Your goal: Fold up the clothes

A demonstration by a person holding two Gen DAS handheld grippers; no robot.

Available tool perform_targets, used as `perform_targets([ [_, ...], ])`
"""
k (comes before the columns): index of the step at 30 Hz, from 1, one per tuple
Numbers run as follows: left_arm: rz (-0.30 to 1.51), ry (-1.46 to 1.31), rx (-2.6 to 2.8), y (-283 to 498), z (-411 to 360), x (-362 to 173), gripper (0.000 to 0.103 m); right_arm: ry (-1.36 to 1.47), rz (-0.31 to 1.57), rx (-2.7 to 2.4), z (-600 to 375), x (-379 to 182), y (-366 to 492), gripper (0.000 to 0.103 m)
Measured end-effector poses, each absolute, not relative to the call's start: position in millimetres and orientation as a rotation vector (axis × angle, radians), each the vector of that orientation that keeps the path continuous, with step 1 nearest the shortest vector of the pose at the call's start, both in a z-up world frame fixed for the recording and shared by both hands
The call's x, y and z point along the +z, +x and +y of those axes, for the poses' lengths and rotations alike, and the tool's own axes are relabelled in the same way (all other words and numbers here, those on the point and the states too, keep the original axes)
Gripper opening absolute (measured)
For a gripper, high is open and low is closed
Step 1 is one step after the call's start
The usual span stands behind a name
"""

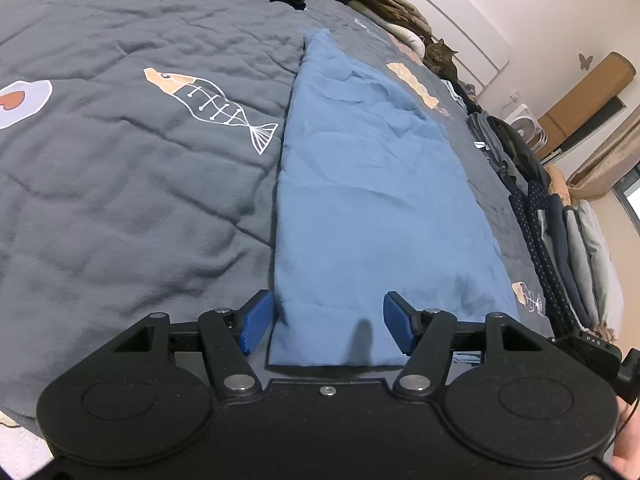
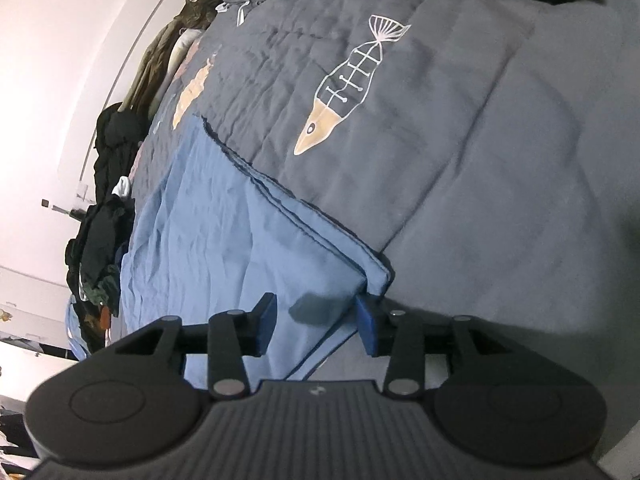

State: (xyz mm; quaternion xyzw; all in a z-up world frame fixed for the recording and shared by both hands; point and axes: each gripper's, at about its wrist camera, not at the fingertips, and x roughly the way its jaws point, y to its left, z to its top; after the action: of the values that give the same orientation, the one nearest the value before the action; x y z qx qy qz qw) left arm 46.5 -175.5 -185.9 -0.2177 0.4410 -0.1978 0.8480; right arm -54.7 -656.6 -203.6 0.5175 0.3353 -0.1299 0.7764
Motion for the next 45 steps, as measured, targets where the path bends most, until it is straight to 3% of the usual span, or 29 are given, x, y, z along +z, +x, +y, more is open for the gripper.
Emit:
perform_targets([
  [6,0.93,-0.448,-0.429,45.7,-178.6,-185.3,0.061,1.101,0.698,-0.262,-655.1,-204.3,-48.6,0.039],
  [8,0.928,-0.453,-0.426,45.9,-177.0,-185.3,0.061,1.081,0.689,-0.263,-653.0,-202.2,-48.1,0.021],
  [11,0.928,-0.459,-0.421,46.2,-175.8,-185.1,0.061,1.094,0.653,-0.26,-653.9,-197.0,-54.2,0.008],
  [18,0.928,-0.443,-0.429,44.6,-180.7,-184.4,0.061,1.064,0.615,-0.317,-660.1,-182.9,-72.1,0.002],
  [27,0.933,-0.442,-0.43,44.4,-182.3,-184.9,0.061,1.161,0.662,-0.29,-662.4,-195.8,-70.8,0.01],
  [29,0.934,-0.438,-0.432,44.8,-182.6,-185.0,0.061,1.175,0.687,-0.284,-659.4,-199.4,-66.7,0.024],
  [32,0.934,-0.439,-0.432,44.7,-182.4,-185.2,0.061,1.154,0.709,-0.287,-653.8,-201.3,-61.5,0.036],
  [40,0.931,-0.442,-0.436,44.1,-182.2,-184.8,0.061,1.074,0.732,-0.294,-647.4,-205.7,-51.0,0.04],
  [45,0.929,-0.442,-0.442,44.0,-182.1,-184.1,0.061,1.062,0.672,-0.299,-649.4,-205.6,-50.2,0.037],
])
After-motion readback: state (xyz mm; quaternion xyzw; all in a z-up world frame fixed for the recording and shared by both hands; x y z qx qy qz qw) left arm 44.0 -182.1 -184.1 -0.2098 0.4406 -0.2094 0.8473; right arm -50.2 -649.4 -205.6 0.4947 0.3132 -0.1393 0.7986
